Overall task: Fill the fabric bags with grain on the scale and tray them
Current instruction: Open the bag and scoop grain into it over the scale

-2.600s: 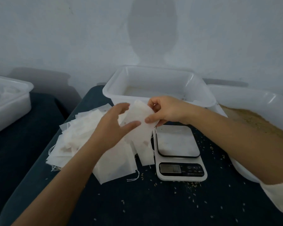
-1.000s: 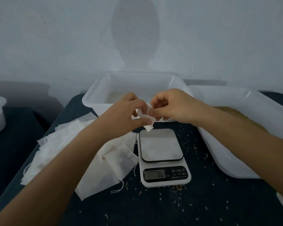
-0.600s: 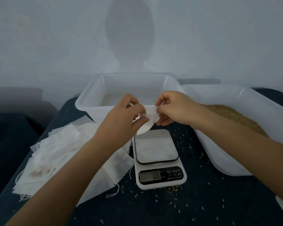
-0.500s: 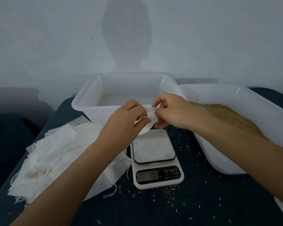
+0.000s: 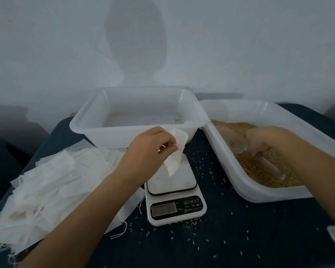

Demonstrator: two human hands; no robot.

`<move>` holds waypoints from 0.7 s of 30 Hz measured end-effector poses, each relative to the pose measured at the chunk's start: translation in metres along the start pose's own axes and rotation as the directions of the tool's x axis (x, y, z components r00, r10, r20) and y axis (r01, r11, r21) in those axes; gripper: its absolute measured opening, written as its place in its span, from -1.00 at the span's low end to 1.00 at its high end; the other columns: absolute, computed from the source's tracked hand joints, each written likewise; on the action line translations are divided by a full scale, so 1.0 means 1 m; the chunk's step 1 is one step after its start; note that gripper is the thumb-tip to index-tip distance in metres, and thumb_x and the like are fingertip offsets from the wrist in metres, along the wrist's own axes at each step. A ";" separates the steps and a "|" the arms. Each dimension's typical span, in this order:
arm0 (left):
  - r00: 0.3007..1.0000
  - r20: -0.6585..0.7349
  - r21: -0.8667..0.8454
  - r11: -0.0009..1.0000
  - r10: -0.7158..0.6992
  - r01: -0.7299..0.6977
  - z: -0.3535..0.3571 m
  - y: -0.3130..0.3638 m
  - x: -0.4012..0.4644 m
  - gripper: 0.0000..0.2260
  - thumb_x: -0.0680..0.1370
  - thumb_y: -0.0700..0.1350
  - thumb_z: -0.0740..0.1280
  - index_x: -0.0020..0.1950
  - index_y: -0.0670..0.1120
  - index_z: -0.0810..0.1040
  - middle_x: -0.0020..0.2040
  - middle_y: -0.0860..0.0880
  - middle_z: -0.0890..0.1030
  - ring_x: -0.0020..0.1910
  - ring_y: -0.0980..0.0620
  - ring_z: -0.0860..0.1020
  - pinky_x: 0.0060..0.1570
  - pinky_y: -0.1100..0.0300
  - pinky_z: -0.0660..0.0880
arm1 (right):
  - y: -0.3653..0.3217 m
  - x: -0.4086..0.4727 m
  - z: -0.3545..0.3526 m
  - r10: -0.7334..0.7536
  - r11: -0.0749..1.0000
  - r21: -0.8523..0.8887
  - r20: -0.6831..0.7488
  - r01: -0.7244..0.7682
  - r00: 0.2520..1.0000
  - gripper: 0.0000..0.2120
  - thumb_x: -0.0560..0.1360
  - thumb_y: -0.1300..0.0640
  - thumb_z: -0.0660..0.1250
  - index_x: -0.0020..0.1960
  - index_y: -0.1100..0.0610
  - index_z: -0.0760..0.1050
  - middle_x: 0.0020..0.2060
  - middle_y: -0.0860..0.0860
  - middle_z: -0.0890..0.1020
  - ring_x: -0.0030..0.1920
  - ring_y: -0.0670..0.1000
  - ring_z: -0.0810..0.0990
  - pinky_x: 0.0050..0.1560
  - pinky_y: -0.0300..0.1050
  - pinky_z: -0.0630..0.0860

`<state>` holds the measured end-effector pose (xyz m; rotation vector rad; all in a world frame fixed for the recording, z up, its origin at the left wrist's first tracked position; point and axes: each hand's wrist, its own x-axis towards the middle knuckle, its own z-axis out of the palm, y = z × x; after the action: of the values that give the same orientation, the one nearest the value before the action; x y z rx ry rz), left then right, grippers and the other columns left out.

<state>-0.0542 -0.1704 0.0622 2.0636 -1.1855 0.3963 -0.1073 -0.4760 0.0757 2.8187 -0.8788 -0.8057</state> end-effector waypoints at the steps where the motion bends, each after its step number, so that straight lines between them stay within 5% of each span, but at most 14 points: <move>1: 1.000 0.006 0.001 1.000 0.000 0.000 0.001 0.000 0.000 -0.94 0.48 -0.15 0.40 -0.14 -0.14 0.62 -0.19 0.03 0.56 -0.25 0.11 0.51 -0.17 0.18 0.52 | 0.001 0.001 0.003 0.008 1.000 0.008 0.006 -0.008 1.000 -0.74 0.46 0.05 0.43 -0.29 0.13 0.43 -0.35 0.01 0.55 -0.41 -0.05 0.53 -0.43 -0.23 0.45; 8: 1.000 0.017 0.008 1.000 -0.009 0.009 0.005 -0.003 -0.001 -0.94 0.48 -0.15 0.39 -0.14 -0.14 0.62 -0.20 0.02 0.56 -0.25 0.11 0.50 -0.16 0.21 0.51 | 0.018 0.002 -0.014 0.004 0.988 0.150 -0.256 0.036 0.967 -0.77 0.47 -0.04 0.31 -0.22 0.12 0.50 -0.26 0.07 0.58 -0.25 0.05 0.57 -0.30 -0.13 0.46; 14: 1.000 0.019 0.016 1.000 -0.001 0.001 0.006 -0.006 -0.001 -0.95 0.47 -0.16 0.41 -0.15 -0.13 0.62 -0.22 0.03 0.56 -0.28 0.14 0.49 -0.20 0.29 0.49 | 0.033 -0.012 -0.039 0.005 0.999 0.053 -0.239 0.008 0.971 -0.69 0.51 -0.04 0.32 -0.35 0.09 0.49 -0.40 -0.03 0.55 -0.43 -0.06 0.50 -0.40 -0.19 0.34; 21: 1.000 0.012 0.007 1.000 -0.027 0.027 0.009 -0.007 -0.002 -0.95 0.47 -0.17 0.41 -0.12 -0.14 0.62 -0.22 0.00 0.58 -0.27 0.09 0.50 -0.20 0.29 0.46 | 0.008 0.010 -0.004 -0.016 0.993 0.107 -0.250 0.044 0.968 -0.65 0.54 -0.08 0.27 -0.07 0.23 0.54 -0.20 0.03 0.53 -0.16 0.04 0.52 -0.18 -0.10 0.40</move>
<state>-0.0505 -0.1730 0.0521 2.0883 -1.1633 0.3763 -0.1024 -0.4883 0.0768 2.9486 -0.8676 -0.4023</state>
